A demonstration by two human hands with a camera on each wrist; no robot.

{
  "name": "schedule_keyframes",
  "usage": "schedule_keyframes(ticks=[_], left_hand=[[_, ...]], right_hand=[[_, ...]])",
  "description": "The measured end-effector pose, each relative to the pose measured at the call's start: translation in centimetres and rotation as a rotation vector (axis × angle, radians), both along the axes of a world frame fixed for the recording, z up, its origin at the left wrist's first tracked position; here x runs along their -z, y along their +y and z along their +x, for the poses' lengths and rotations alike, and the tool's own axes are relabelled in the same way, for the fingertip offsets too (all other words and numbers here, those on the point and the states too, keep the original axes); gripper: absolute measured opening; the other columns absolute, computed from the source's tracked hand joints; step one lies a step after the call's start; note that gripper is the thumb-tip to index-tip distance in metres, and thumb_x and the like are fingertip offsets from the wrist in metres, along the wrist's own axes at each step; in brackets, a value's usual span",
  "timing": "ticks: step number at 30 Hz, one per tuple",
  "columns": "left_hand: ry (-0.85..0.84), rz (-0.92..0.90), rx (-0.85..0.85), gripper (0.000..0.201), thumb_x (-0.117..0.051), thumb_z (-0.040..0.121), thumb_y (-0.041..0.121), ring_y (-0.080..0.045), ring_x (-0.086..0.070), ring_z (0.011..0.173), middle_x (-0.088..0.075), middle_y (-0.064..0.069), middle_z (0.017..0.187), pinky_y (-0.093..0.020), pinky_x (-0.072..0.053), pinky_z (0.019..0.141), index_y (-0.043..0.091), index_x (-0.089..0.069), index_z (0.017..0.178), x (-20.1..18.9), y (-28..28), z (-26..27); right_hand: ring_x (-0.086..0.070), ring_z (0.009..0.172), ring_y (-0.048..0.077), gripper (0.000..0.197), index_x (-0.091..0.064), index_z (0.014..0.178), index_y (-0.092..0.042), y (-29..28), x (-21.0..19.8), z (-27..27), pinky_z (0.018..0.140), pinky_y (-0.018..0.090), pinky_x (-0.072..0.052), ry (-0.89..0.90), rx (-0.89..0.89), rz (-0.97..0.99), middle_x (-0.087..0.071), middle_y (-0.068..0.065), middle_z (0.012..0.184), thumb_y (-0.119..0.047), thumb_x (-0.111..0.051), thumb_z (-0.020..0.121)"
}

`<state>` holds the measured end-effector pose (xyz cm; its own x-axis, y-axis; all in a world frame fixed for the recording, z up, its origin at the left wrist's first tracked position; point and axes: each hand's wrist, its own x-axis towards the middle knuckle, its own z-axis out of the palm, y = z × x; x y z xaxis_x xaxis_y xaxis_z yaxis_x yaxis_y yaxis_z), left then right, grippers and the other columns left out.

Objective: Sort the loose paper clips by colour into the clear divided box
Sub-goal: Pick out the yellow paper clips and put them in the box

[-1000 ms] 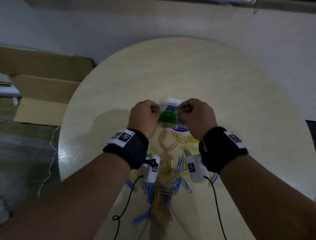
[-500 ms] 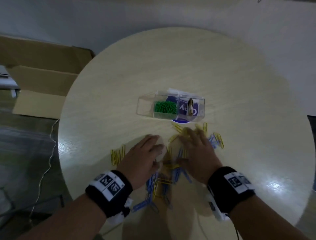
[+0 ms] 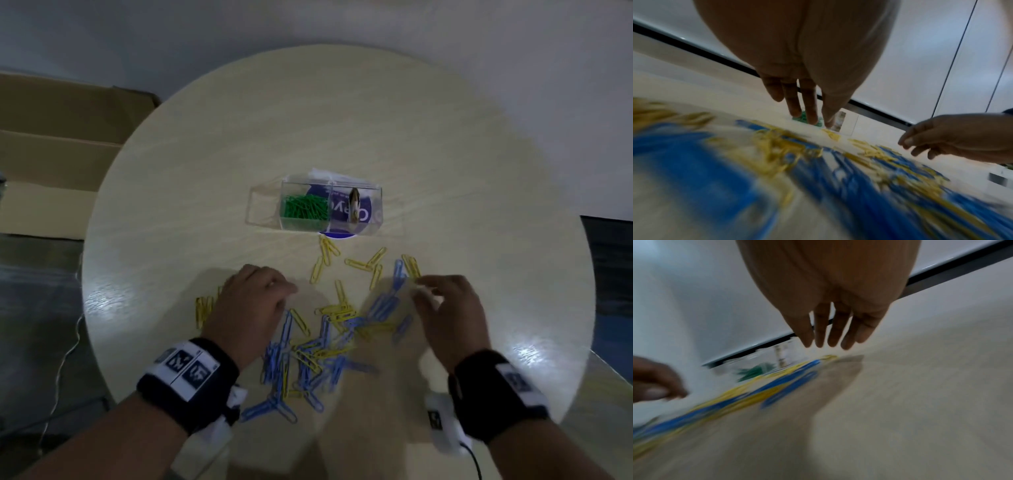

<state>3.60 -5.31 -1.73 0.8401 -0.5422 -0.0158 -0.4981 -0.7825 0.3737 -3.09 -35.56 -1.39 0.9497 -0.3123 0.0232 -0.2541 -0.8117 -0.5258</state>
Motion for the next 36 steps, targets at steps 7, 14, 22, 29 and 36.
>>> schedule_keyframes(ticks=[7,14,22,29,36], left_hand=[[0.154,0.041,-0.232,0.018,-0.052,0.094,0.034,-0.031,-0.059,0.088,-0.057,-0.005,0.100,-0.039,-0.047,0.070,0.020,-0.060,0.100,-1.3,-7.7,4.4],[0.279,0.100,-0.291,0.019,-0.060,0.090,0.032,-0.029,-0.058,0.092,-0.058,-0.006,0.099,-0.038,-0.047,0.077,0.016,-0.059,0.100,-0.7,-7.1,2.7],[0.370,0.130,-0.177,0.006,-0.062,0.085,0.015,-0.031,-0.056,0.089,-0.059,-0.011,0.096,-0.035,-0.044,0.077,0.012,-0.065,0.088,-1.2,-6.0,4.5],[-0.076,0.105,0.261,0.043,-0.067,0.077,-0.001,-0.032,-0.062,0.089,-0.068,-0.009,0.100,-0.035,-0.050,0.065,0.016,-0.066,0.116,-1.6,-6.9,6.7],[-0.021,0.276,0.236,0.030,-0.060,0.080,0.000,-0.032,-0.058,0.087,-0.061,-0.010,0.096,-0.038,-0.048,0.063,0.012,-0.068,0.106,-1.1,-7.3,6.5]], right_hand=[[-0.059,0.093,0.036,0.019,-0.068,0.094,-0.015,-1.6,0.4,4.8,0.079,0.033,-0.046,0.355,0.125,-0.008,-0.062,0.014,0.099,-0.025,-0.070,0.077],[-0.059,0.098,0.034,0.019,-0.065,0.101,-0.015,-2.4,0.4,5.6,0.080,0.033,-0.045,0.419,0.156,-0.021,-0.065,0.014,0.106,-0.021,-0.059,0.084],[-0.060,0.090,0.033,0.006,-0.062,0.087,-0.016,-1.8,-0.5,6.4,0.073,0.031,-0.042,0.415,-0.093,-0.035,-0.064,0.012,0.095,-0.018,-0.060,0.081],[-0.060,0.084,0.032,0.021,-0.073,0.099,-0.019,0.1,-1.8,8.5,0.077,0.033,-0.045,0.150,-0.539,-0.209,-0.070,0.008,0.091,-0.011,-0.063,0.083],[-0.062,0.089,0.033,0.022,-0.076,0.092,-0.021,-0.1,-1.6,8.9,0.080,0.035,-0.049,0.273,-0.502,-0.189,-0.064,0.009,0.098,-0.011,-0.063,0.077]])
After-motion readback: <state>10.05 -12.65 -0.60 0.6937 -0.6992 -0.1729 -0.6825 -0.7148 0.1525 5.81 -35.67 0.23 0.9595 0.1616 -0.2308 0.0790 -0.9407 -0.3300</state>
